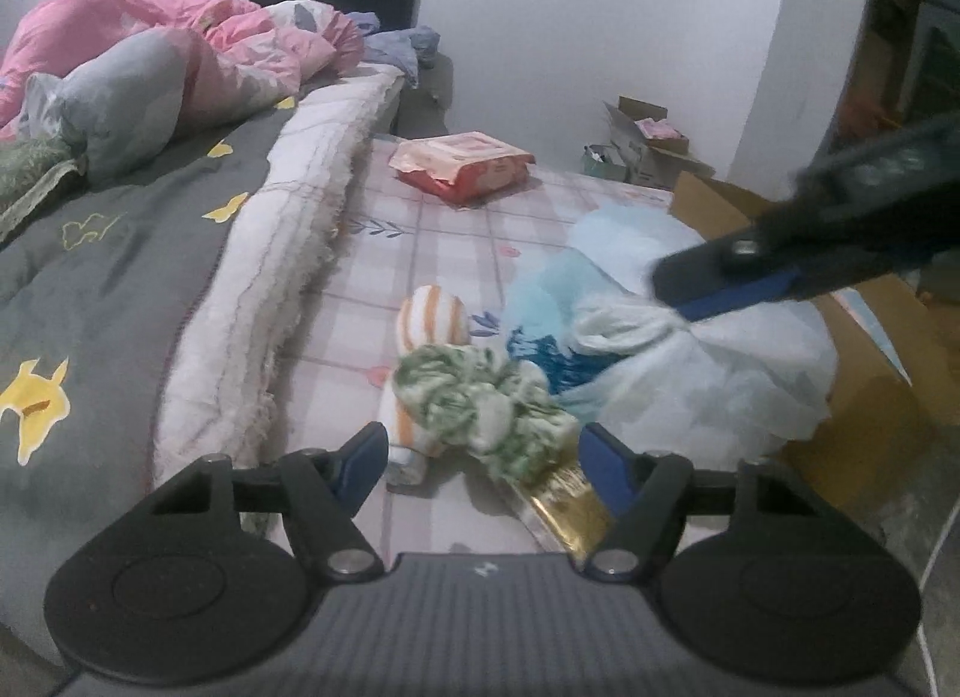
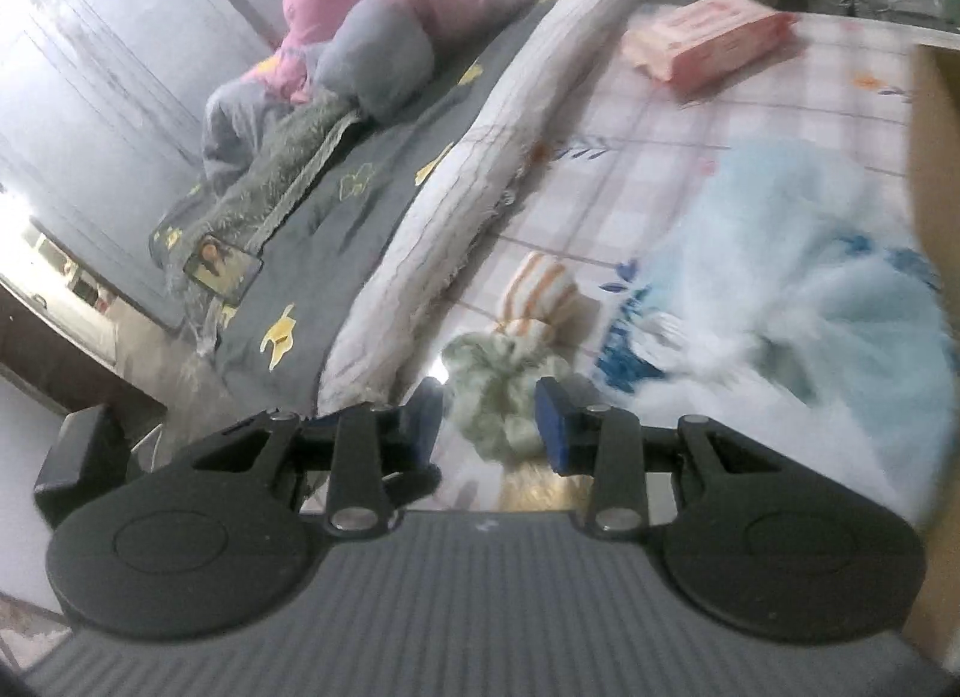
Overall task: Organize soft objects
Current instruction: 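Reach the right tool to the orange-striped towel roll on the bed, then close the right tool on the towel roll and lift it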
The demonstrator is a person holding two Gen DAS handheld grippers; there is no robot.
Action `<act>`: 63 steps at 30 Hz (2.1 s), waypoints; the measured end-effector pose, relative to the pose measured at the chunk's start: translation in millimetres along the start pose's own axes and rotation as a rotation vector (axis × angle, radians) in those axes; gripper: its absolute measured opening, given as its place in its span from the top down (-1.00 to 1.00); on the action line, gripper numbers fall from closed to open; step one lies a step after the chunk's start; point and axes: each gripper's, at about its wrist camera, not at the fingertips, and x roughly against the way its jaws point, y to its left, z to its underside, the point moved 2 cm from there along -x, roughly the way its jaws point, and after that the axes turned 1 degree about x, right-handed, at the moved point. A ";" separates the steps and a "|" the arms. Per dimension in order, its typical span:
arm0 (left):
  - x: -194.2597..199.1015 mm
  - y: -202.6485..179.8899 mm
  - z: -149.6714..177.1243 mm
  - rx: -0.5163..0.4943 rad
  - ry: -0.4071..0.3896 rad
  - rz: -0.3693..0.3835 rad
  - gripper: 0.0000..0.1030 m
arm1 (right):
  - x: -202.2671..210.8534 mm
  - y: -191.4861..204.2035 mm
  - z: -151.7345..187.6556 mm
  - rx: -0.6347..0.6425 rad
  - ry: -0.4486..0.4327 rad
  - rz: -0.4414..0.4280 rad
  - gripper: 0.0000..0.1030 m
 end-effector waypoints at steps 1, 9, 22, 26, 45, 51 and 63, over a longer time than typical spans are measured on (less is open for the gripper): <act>-1.9 4.4 -2.0 0.009 -0.004 0.006 -0.32 | -9.0 1.0 -7.4 -0.008 0.008 0.001 0.36; -26.6 35.8 -3.3 -0.001 0.047 -0.029 -0.03 | -105.0 -22.6 -54.2 -0.179 0.182 0.069 0.35; -75.7 40.5 7.0 -0.058 0.129 0.035 0.16 | -170.6 -38.2 -56.6 -0.283 0.282 0.047 0.18; -73.8 39.6 7.0 -0.062 0.117 0.026 0.29 | -179.7 -39.0 -56.3 -0.319 0.290 -0.004 0.18; 11.0 16.6 -17.3 -0.136 -0.069 -0.060 0.09 | -106.2 6.5 -78.1 -0.137 0.035 -0.308 0.26; 32.4 8.7 -25.1 -0.079 -0.083 0.008 -0.32 | -75.8 9.5 -75.9 -0.077 -0.047 -0.290 0.26; 23.8 21.0 -59.6 0.018 -0.111 0.030 -0.39 | -49.7 4.6 -62.2 0.004 -0.110 -0.294 0.26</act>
